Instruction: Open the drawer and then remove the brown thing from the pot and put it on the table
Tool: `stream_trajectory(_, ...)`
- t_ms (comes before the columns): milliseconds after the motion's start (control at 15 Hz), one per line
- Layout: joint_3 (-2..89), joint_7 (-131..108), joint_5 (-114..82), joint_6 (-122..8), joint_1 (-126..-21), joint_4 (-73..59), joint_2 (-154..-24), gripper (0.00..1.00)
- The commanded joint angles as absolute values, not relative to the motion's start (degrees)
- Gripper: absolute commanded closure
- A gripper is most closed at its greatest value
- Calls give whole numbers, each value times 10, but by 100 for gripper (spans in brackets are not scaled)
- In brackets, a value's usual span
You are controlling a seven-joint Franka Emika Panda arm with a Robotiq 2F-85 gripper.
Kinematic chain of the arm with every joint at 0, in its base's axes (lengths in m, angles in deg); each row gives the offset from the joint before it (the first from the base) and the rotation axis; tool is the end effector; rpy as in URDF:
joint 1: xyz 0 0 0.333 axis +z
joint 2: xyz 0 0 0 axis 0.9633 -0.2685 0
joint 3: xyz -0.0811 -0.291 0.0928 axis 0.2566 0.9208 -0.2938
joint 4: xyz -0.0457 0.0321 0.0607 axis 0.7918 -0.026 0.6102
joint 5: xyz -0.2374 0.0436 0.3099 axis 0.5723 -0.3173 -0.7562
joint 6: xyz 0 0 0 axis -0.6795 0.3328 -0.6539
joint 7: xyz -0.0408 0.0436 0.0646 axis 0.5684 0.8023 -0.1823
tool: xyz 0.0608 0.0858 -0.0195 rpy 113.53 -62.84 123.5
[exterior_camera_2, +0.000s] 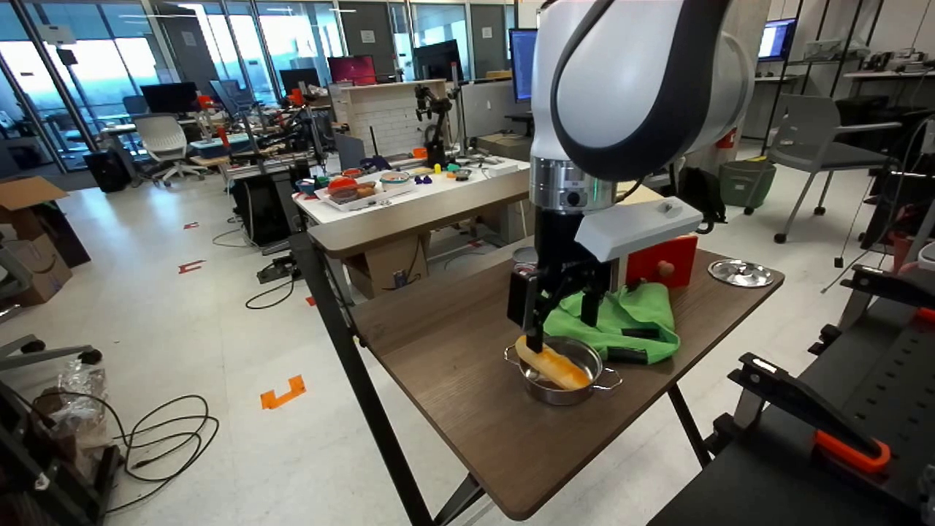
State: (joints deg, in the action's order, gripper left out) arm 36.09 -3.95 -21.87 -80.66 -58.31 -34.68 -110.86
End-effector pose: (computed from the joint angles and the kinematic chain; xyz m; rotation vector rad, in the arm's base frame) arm 0.5345 0.1906 0.0998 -3.0833 -0.0994 0.0133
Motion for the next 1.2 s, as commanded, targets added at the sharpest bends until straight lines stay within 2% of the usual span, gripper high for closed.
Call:
stream_trajectory(0,363,-33,-216,-813,-580,-344,-1113,0)
stream_trajectory(1133,369,-29,-212,-828,-571,-343,-1111,0)
